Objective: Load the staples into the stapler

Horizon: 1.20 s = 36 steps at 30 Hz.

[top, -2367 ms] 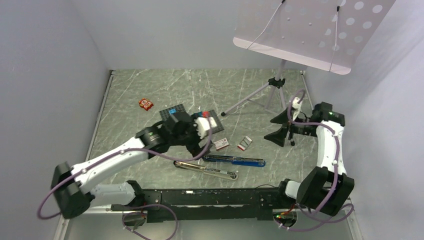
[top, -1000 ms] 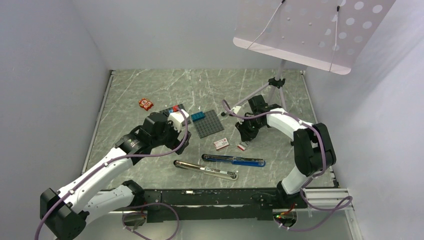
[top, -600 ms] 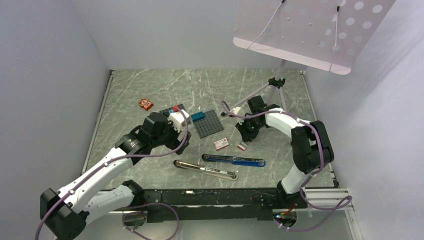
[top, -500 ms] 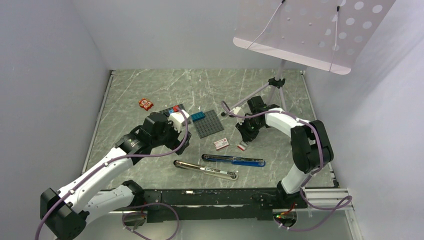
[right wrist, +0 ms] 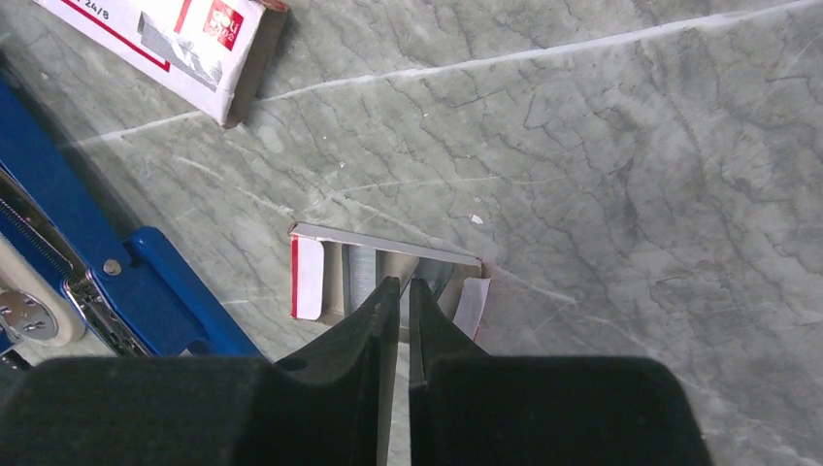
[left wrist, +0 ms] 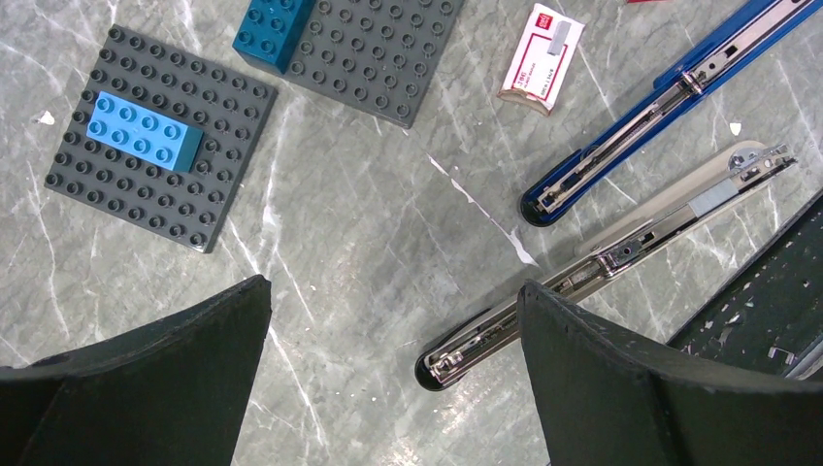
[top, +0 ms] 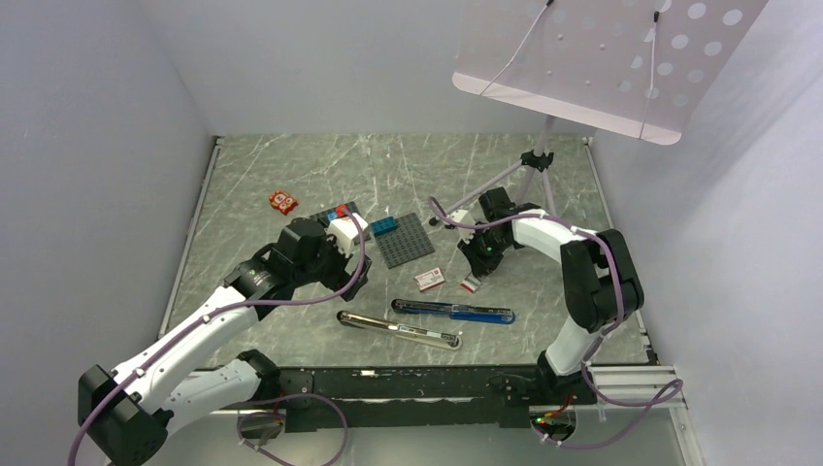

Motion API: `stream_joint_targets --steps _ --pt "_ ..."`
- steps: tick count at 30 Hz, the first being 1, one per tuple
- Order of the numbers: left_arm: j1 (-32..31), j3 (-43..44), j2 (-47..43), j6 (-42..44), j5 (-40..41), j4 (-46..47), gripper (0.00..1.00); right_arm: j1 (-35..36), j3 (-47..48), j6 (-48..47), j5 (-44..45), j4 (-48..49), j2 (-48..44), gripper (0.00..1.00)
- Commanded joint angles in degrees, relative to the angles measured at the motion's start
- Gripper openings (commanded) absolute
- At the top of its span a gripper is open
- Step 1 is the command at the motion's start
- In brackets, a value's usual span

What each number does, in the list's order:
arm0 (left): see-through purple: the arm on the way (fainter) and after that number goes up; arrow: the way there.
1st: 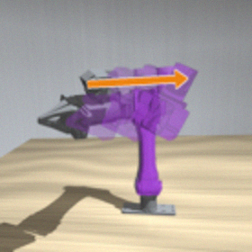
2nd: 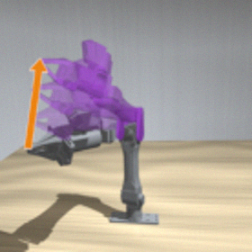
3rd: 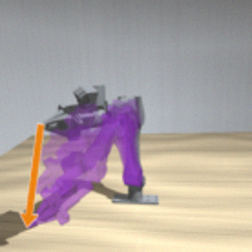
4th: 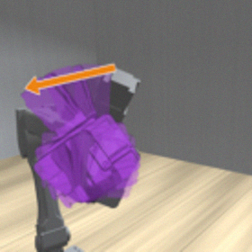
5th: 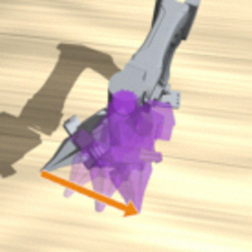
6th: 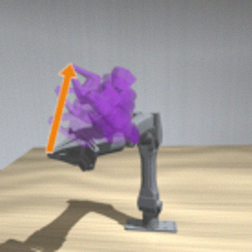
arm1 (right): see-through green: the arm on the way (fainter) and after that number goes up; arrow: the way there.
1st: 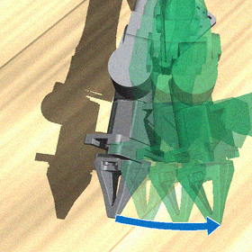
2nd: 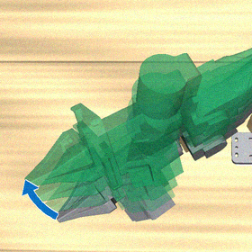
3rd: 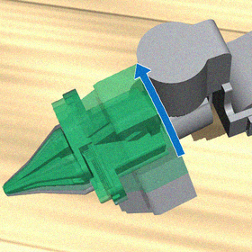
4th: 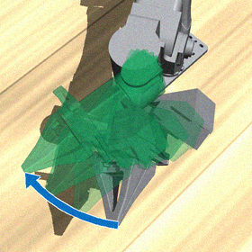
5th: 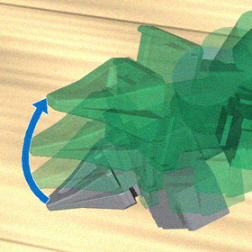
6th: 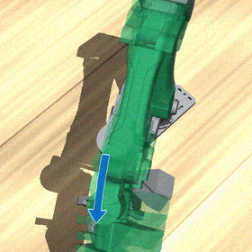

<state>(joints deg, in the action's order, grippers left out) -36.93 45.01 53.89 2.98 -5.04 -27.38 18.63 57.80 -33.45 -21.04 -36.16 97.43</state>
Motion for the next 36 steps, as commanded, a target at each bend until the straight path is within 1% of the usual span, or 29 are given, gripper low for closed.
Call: stream_joint_targets --steps 1,11,16,27,34,36 --pt "0.2 0.4 -0.4 0.6 -1.0 0.9 0.99 0.1 1.8 0.9 1.1 0.7 0.4 0.11" --pt "0.2 0.3 -0.7 0.5 -1.4 1.2 0.99 0.2 2.0 1.2 1.5 0.3 1.3 0.04" --pt "0.2 0.3 -0.9 0.5 -1.6 1.2 0.99 0.2 1.9 1.4 1.6 0.6 -0.2 0.0" --pt "0.2 0.0 -1.3 0.6 -2.2 1.6 0.99 0.1 0.7 1.1 -0.4 1.8 -5.5 0.0" --pt "0.4 -0.1 -1.4 0.5 -2.9 1.8 0.99 0.1 1.0 -0.1 -0.5 0.4 -3.2 0.0" --pt "0.3 -0.1 -1.3 0.5 -3.0 1.9 0.99 0.1 1.2 -0.3 -0.7 0.0 -2.3 0.05"
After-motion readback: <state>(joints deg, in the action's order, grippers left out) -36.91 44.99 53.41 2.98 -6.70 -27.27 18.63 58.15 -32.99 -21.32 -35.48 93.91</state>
